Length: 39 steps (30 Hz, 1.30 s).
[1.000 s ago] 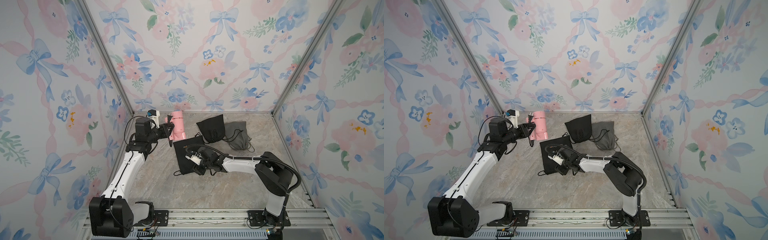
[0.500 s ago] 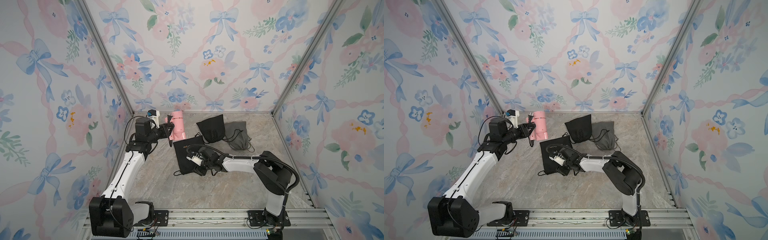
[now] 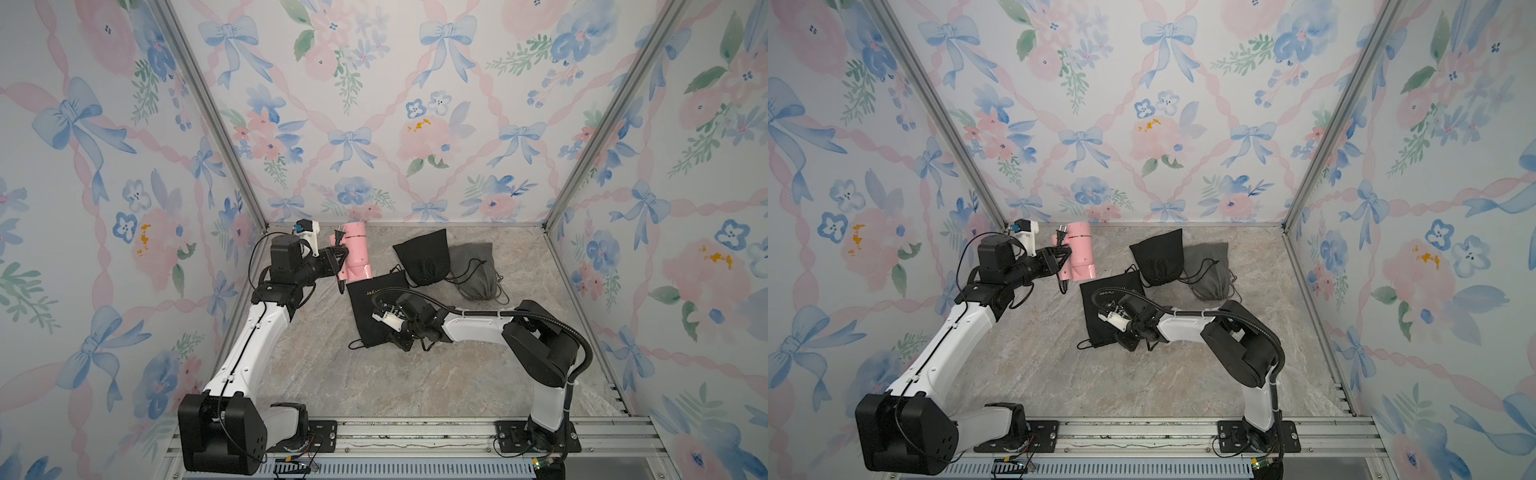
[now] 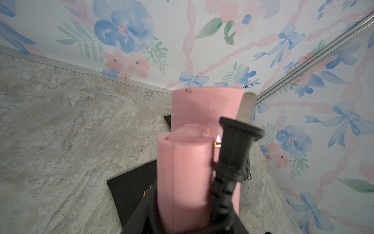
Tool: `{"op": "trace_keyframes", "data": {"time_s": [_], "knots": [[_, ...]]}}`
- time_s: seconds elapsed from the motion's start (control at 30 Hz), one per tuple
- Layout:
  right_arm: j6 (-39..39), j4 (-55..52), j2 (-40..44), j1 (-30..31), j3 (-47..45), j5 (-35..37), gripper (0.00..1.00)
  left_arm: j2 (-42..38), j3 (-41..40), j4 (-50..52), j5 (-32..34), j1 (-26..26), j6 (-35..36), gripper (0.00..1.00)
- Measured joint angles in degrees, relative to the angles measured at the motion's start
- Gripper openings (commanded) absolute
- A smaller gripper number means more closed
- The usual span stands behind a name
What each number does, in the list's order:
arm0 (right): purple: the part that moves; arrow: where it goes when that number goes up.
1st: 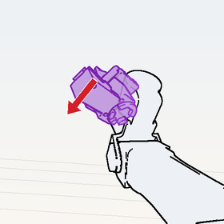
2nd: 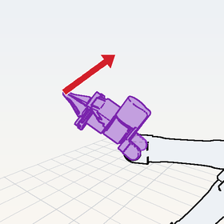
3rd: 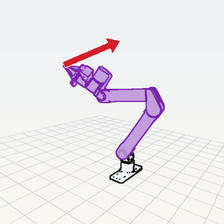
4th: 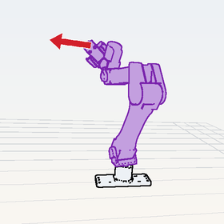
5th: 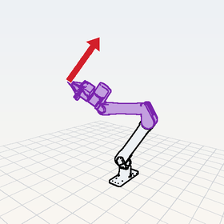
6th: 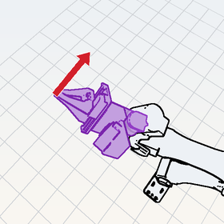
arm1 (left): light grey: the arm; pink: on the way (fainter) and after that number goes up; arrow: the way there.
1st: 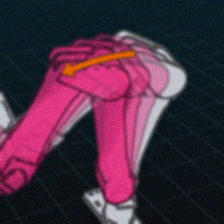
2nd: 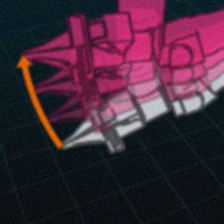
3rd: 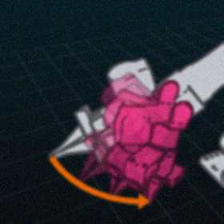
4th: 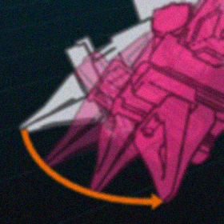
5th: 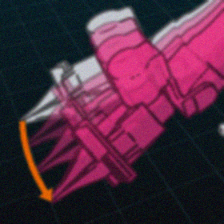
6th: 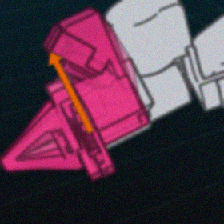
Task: Pack away hair dryers
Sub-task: Pick up the drawstring bag from the center of the board.
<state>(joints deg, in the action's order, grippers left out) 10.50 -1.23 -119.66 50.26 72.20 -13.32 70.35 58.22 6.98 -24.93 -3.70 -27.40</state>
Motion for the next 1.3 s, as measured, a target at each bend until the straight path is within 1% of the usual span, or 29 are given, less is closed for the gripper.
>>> {"op": "trace_keyframes", "data": {"time_s": [0.13,0.27,0.37,0.5,0.6,0.77,0.8,0.87,1.1,1.3], "knots": [[-1.05,-0.48,-0.37,-0.09,1.2,-0.07,0.07,0.0,0.0,0.0,0.0,0.0,0.0,0.13],[-2.47,-0.74,-0.33,-0.46,1.7,-1.03,0.05,0.0,0.0,0.0,0.0,0.0,0.0,0.13],[-3.72,-0.87,0.2,-1.05,1.7,-2.05,0.06,0.0,-0.02,0.0,0.02,-0.02,0.0,0.13],[-5.84,-1.14,1.49,-1.88,2.49,-3.69,0.06,0.0,-0.09,0.0,0.26,0.0,0.0,0.13],[-7.37,-1.11,1.6,-2.19,4.33,-4.59,0.13,-0.11,-0.35,0.0,0.61,0.0,-0.02,0.13],[-9.42,-1.16,1.57,-2.21,7.02,-6.08,0.15,-1.36,-1.84,0.0,0.85,0.02,-0.04,0.13],[-9.73,-1.14,1.57,-2.21,7.54,-6.36,0.15,-1.79,-2.27,0.02,0.9,0.07,-0.04,0.13],[-10.38,-1.03,1.51,-2.21,8.44,-6.69,0.09,-2.45,-2.95,0.04,0.87,0.39,-0.07,0.13],[-12.09,0.17,-1.31,-2.21,9.9,-7.98,0.08,-4.04,-4.07,0.5,1.09,2.19,-0.04,0.14],[-13.57,0.72,-1.79,-2.45,9.9,-8.17,0.02,-4.87,-4.17,0.9,1.07,2.36,-0.07,0.14]]}}
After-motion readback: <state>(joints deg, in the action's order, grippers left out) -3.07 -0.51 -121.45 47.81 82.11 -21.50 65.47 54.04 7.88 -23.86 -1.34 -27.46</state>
